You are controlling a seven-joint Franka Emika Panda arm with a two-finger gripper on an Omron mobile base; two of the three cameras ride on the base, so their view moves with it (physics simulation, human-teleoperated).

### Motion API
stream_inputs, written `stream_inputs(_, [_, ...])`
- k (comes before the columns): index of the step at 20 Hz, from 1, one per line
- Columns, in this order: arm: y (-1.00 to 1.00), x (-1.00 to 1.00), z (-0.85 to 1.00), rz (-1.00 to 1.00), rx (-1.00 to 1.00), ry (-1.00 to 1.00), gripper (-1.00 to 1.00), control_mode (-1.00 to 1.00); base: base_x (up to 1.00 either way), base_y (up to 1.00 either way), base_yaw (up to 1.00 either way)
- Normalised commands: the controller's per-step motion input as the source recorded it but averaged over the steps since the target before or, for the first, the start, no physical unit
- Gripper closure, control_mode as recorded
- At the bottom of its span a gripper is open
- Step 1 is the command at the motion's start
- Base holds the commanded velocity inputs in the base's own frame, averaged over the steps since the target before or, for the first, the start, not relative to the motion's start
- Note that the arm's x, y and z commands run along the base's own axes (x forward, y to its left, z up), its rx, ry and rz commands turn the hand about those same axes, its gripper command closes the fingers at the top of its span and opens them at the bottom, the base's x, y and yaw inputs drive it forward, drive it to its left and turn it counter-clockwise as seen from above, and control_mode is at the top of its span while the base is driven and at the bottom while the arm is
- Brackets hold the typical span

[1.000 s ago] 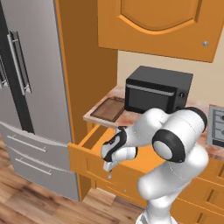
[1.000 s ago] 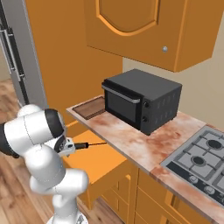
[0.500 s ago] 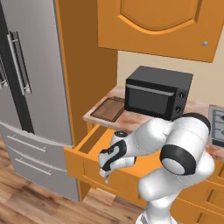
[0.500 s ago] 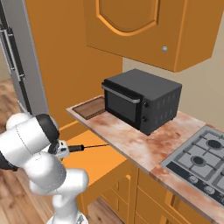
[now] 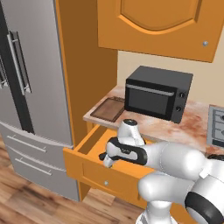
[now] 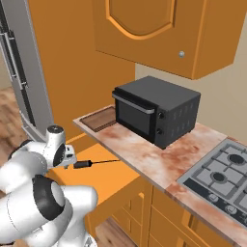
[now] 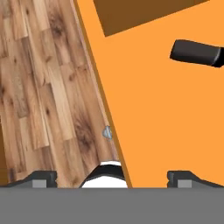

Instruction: Pick up the knife from the drawer and place it on the cutting board. Then place the meat from the plate to the cutting board.

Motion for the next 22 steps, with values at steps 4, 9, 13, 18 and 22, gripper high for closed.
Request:
stream_inputs(4, [-0.16, 0.06, 0.28, -0.29, 0.03, 0.07, -1.00, -1.00, 0.00, 0.00, 0.00])
stream_inputs(9, [-0.09, 0.14, 0.00, -0.50, 0.00, 0.07, -1.00, -1.00, 0.00, 0.00, 0.00])
stream_inputs(13, [-0.02, 0.31, 0.00, -0.52, 0.00, 0.15, -1.00, -1.00, 0.00, 0.00, 0.00])
stream_inputs(18, [-0.20, 0.23, 0.00, -0.42, 0.03, 0.13, -1.00, -1.00, 0.00, 0.00, 0.00])
stream_inputs(22, [-0.11, 0.20, 0.00, -0.29, 0.01, 0.01, -1.00, -1.00, 0.00, 0.00, 0.00])
